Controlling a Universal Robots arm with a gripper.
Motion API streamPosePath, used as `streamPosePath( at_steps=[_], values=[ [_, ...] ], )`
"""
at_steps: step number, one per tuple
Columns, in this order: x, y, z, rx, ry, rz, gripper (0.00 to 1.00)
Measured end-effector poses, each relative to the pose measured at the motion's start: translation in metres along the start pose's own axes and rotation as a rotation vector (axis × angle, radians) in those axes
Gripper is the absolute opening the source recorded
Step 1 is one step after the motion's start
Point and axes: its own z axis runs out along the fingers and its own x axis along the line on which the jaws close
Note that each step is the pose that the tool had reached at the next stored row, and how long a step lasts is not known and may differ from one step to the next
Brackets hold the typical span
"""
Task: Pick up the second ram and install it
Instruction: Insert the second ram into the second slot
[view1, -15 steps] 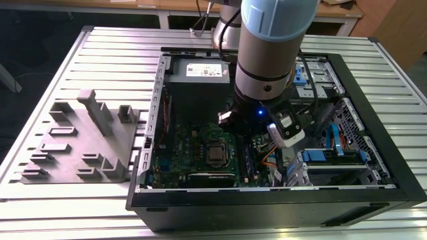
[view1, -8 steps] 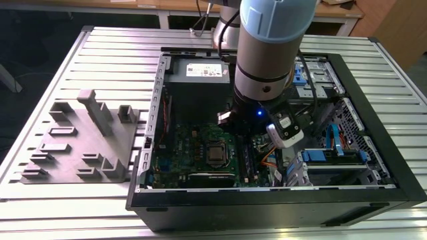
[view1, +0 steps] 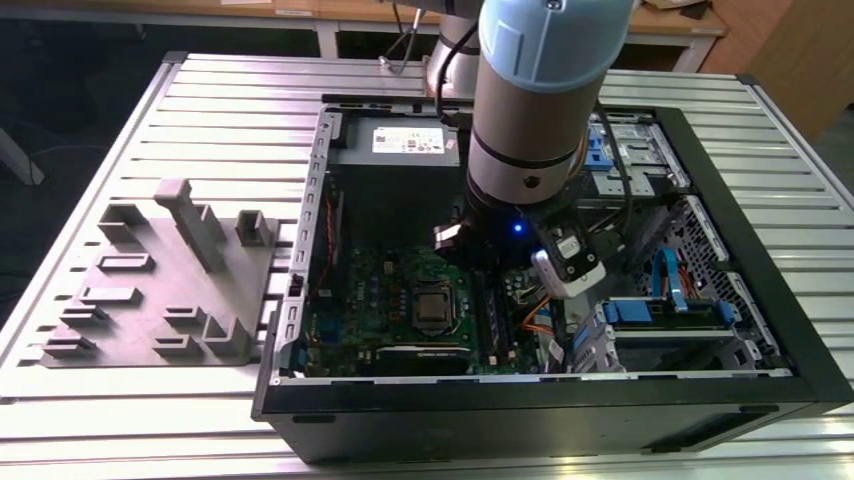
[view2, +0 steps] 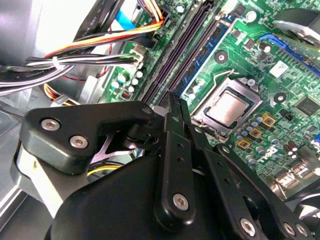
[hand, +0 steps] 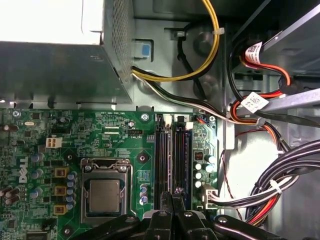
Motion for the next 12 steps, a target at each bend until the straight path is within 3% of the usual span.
streamPosePath(
  at_steps=[12],
  values=[
    [0.0002,-0.0001,0.0027,-0.0005,-0.0001,0.0,0.08]
  ],
)
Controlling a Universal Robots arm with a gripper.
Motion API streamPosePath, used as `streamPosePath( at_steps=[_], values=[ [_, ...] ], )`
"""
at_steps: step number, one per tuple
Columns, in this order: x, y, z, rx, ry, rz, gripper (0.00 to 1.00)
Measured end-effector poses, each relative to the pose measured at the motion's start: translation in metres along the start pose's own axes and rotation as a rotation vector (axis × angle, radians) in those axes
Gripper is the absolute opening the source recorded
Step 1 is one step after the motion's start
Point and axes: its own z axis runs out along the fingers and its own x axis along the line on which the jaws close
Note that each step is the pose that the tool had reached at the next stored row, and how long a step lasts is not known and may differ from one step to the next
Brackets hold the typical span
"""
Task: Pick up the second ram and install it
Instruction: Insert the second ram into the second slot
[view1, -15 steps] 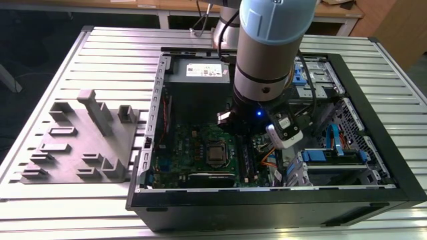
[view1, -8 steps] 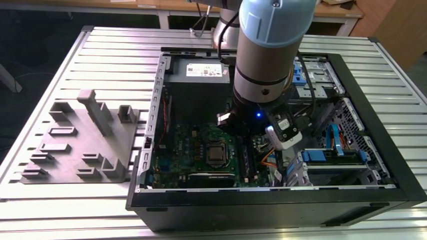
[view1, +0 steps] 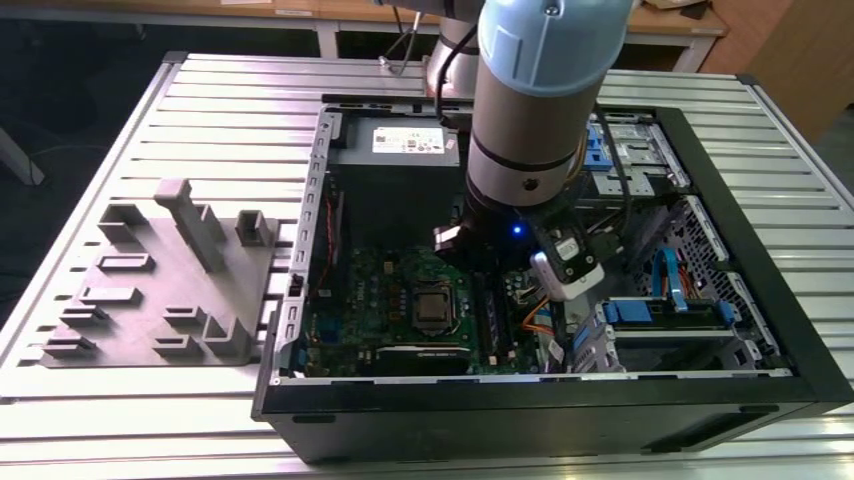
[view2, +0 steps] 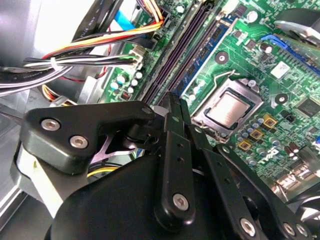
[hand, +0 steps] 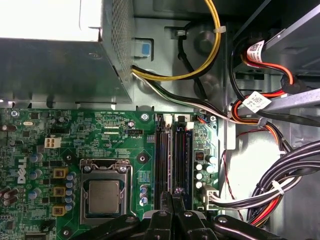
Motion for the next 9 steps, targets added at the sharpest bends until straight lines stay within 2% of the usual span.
streamPosePath(
  at_steps=[9],
  values=[
    [-0.0002,-0.0002,0.0031,0.0009,-0.0011,0.016,0.08]
  ],
)
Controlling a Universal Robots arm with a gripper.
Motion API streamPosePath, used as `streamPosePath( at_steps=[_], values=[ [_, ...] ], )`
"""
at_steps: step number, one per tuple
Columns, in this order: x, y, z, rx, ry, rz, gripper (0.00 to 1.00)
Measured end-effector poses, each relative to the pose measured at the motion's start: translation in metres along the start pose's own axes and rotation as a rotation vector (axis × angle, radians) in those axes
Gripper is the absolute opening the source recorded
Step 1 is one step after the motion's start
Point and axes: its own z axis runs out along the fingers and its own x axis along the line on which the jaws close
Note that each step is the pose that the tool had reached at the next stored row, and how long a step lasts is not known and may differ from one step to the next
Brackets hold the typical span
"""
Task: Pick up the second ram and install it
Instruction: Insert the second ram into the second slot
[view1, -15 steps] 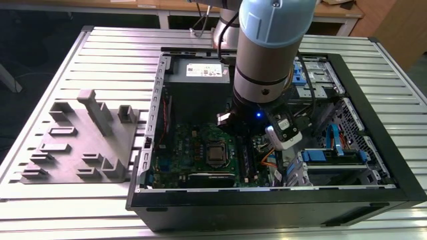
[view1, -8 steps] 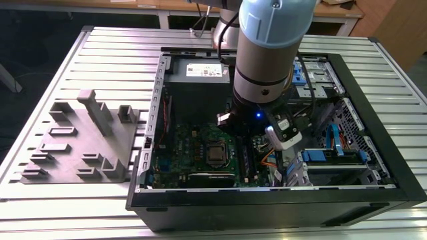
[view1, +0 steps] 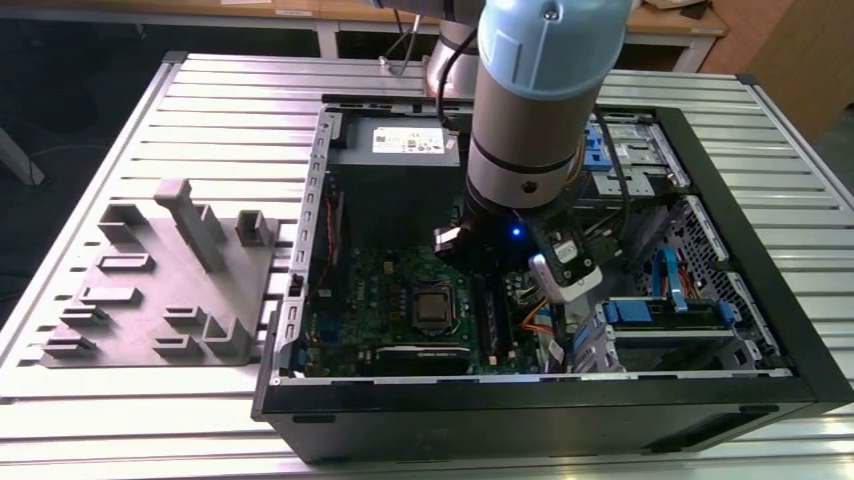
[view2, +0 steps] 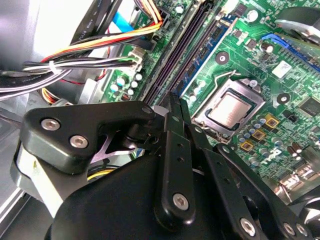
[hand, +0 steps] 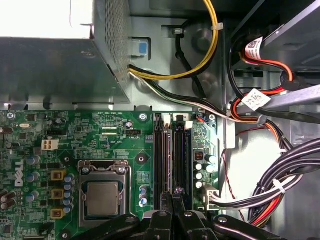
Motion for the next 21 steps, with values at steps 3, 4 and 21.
streamPosePath(
  at_steps=[3,4,21],
  values=[
    [0.0001,-0.0002,0.0018,0.0004,0.0002,0.0,0.08],
    [0.0002,-0.0002,0.0019,0.0005,0.0003,-0.001,0.08],
    [0.0015,0.0003,0.0028,-0.0001,0.0001,-0.006,0.08]
  ],
)
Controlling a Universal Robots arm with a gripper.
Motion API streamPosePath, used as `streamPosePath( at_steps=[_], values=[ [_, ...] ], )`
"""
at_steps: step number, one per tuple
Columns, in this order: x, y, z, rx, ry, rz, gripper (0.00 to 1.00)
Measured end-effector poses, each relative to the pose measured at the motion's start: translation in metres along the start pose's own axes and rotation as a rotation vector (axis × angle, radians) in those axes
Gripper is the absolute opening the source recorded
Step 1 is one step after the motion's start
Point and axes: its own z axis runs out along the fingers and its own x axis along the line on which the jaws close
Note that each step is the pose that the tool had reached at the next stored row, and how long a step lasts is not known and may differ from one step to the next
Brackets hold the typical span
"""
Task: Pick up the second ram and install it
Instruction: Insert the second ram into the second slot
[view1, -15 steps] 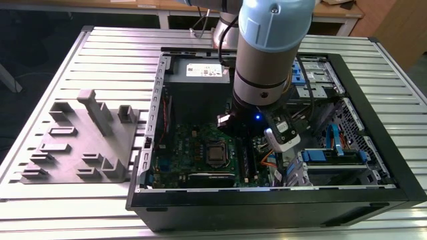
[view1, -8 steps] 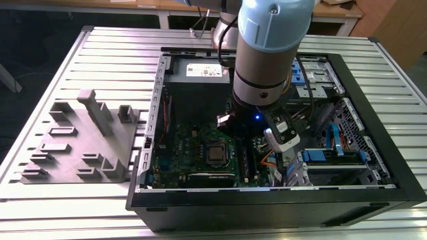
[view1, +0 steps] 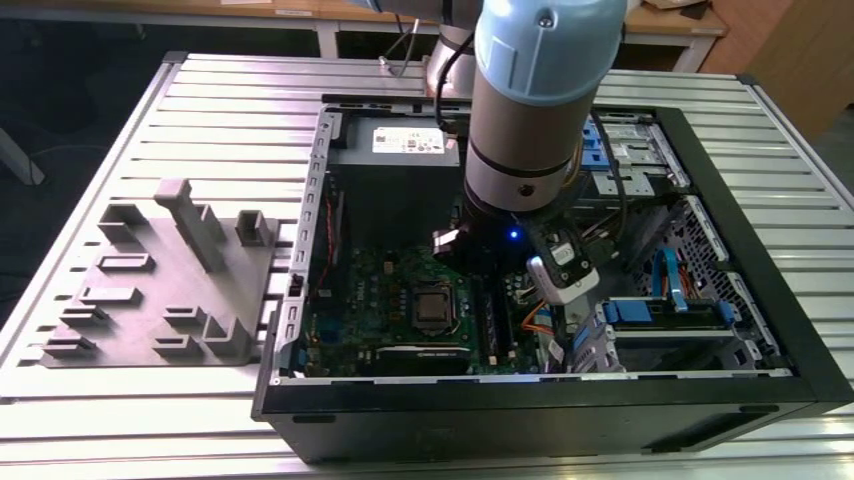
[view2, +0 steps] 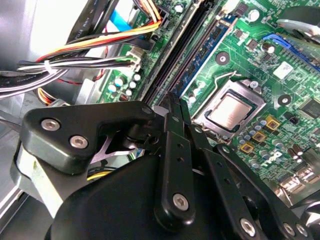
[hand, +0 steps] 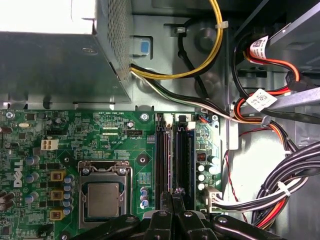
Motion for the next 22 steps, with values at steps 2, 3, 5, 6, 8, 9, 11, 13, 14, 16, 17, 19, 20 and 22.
streamPosePath(
  at_steps=[2,3,5,6,8,9,11,13,14,16,17,19,20,22],
  values=[
    [0.0,0.0,0.0,0.0003,0.0001,0.0,0.08],
    [0.0,0.0,0.0004,0.0002,0.0001,0.0,0.08],
    [0.0001,-0.0001,0.0016,-0.0001,0.0,0.0,0.08],
    [0.0001,-0.0002,0.0017,0.0003,0.0001,0.0,0.08],
    [0.0001,-0.0002,0.0018,0.0004,0.0002,0.0,0.08],
    [0.0001,-0.0001,0.0019,0.0003,0.0001,0.0,0.08],
    [0.0002,-0.0001,0.0022,0.0001,0.0,0.0,0.08],
    [0.0002,-0.0002,0.003,-0.0002,-0.0001,0.0,0.08],
    [0.0003,-0.0002,0.0031,0.0002,0.0001,0.0,0.08],
    [0.0004,-0.0002,0.0035,0.0002,0.0001,0.0,0.08],
    [0.0004,-0.0003,0.0035,0.0003,0.0001,0.0,0.08],
    [0.0004,-0.0002,0.0036,0.0002,0.0001,0.0,0.08],
    [0.0004,-0.0003,0.0036,0.0002,0.0001,0.0,0.08],
    [0.0004,-0.0003,0.0038,0.0001,0.0001,0.0,0.08]
  ],
)
